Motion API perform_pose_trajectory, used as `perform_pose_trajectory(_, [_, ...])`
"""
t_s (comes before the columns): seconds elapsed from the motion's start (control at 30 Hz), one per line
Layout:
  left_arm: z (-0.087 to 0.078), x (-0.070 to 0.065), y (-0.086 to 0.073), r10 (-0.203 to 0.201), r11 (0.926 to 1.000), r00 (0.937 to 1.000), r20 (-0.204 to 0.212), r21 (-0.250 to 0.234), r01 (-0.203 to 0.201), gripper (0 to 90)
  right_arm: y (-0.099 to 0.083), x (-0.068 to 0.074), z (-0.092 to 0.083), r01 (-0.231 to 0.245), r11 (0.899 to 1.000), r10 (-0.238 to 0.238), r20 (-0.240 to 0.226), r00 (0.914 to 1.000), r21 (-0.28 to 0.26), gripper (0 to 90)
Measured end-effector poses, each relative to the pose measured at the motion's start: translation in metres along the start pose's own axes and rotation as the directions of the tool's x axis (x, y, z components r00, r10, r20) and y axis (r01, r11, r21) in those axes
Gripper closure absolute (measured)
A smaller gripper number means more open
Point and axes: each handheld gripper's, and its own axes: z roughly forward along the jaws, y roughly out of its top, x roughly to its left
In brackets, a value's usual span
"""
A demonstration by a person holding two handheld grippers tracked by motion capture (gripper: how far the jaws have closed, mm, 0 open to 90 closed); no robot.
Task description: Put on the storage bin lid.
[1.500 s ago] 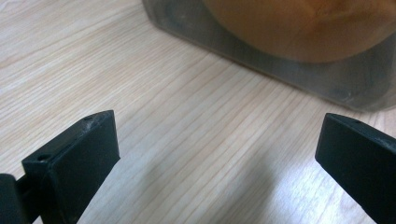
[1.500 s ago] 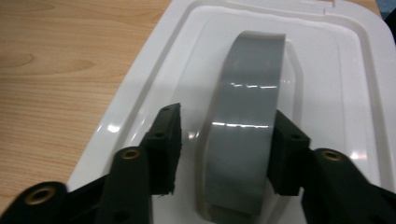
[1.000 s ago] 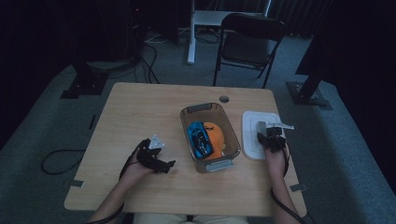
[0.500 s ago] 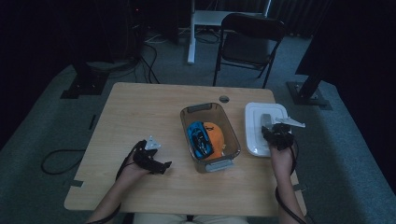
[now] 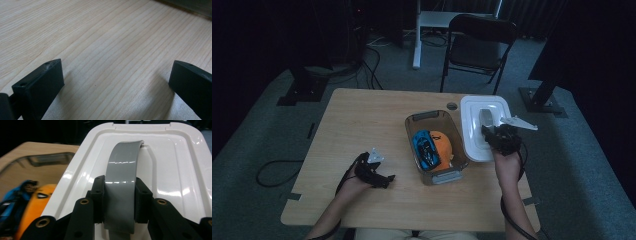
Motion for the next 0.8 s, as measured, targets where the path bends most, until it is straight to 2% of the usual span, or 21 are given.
perform_pose_trajectory(0.3, [0.000, -0.001, 0.000, 0.003, 1.0000, 1.0000, 0.003, -0.003, -0.003, 0.4, 0.004, 0.032, 0.007, 0.032, 0.999, -0.030, -0.084, 0.9960, 0.029, 67.7])
perform_pose_trajectory(0.33, [0.000, -0.001, 0.000, 0.003, 1.0000, 1.0000, 0.003, -0.003, -0.003, 0.4, 0.004, 0.032, 0.007, 0.032, 0.999, -0.030, -0.084, 0.9960, 0.029, 67.7])
perform_pose_trajectory(0.37, [0.000, -0.001, 0.000, 0.003, 1.0000, 1.0000, 0.002, -0.002, -0.003, 0.4, 0.003, 0.043, 0.010, 0.052, 0.998, -0.048, -0.106, 0.9932, 0.036, 67.8])
perform_pose_trajectory(0.5, [0.000, -0.002, 0.000, 0.001, 1.0000, 1.0000, 0.001, -0.002, -0.001, 0.4, 0.002, 0.053, 0.014, 0.053, 0.997, -0.046, -0.138, 0.9894, 0.047, 67.7])
perform_pose_trajectory(0.53, [0.000, -0.002, 0.000, 0.001, 1.0000, 1.0000, 0.000, -0.003, -0.001, 0.4, 0.001, 0.061, 0.016, 0.055, 0.997, -0.047, -0.157, 0.9864, 0.051, 67.7])
perform_pose_trajectory(0.8, [0.000, -0.003, 0.000, -0.004, 1.0000, 1.0000, -0.005, -0.004, 0.004, 0.4, 0.000, 0.093, 0.023, 0.079, 0.995, -0.062, -0.228, 0.9718, 0.067, 67.8])
